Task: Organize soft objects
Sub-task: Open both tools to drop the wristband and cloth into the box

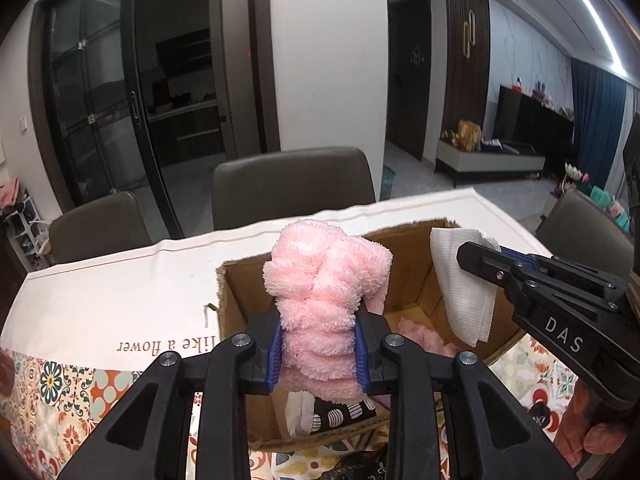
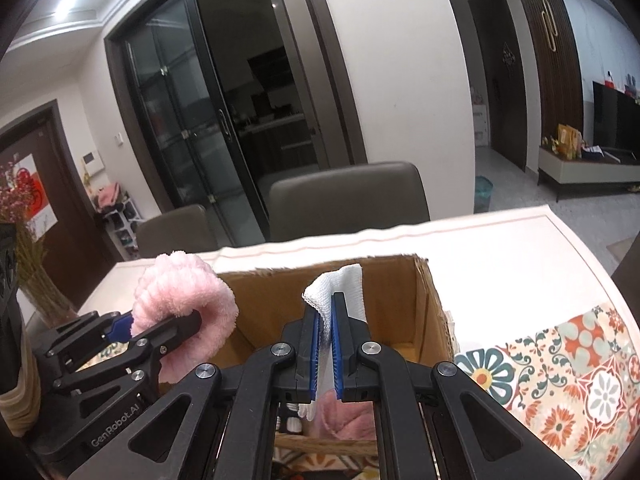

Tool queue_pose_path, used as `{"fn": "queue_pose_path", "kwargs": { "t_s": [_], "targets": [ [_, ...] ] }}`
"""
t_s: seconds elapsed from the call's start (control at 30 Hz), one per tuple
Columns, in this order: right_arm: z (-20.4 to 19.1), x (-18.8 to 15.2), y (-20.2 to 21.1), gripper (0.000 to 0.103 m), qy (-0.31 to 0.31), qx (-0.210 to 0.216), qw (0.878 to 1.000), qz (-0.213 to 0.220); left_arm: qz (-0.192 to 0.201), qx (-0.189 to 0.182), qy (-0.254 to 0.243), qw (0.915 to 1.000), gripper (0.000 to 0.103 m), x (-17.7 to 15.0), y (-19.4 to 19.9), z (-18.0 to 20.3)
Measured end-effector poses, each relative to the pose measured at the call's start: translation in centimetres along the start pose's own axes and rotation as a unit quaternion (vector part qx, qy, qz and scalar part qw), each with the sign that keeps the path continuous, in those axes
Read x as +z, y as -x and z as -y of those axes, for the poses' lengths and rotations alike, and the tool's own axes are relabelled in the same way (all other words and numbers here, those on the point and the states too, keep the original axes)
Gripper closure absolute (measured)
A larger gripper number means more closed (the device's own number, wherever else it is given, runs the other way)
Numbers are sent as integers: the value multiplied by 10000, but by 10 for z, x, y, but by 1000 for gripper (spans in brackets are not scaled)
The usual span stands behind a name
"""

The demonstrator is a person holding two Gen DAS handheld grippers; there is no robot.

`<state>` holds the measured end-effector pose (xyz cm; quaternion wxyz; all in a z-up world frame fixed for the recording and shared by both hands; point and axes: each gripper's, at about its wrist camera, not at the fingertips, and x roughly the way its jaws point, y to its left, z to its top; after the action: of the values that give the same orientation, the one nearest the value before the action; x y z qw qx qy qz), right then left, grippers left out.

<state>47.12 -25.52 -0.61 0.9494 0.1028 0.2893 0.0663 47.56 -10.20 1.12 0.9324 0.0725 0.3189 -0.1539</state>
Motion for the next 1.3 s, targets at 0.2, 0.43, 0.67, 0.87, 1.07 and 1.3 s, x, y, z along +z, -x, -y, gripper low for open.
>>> {"fn": "queue_pose_path", "kwargs": {
  "t_s": [0.2,0.43,0.67,0.87,1.07,1.3],
  "targets": [
    [5,-6,-14,91,-49,27,9995,-313,-266,4,-181,9995,61,-3,-17,4],
    [17,-7,-12,48,-350,-151,9990,-242,-279,-14,-178,9995,43,-10,-12,2],
    [20,-6,8,48,-441,-478,9978,-137,7,107,-242,9996,34,-11,18,6],
    [16,-7,32,40,-494,-610,9969,-26,269,298,-321,9987,28,-12,47,8],
    [11,-8,54,34,-447,-676,9967,68,349,368,-278,9983,25,-18,71,9],
    [5,-15,75,30,-338,-863,9957,46,347,402,-248,9983,23,-30,89,7]
  ]
}}
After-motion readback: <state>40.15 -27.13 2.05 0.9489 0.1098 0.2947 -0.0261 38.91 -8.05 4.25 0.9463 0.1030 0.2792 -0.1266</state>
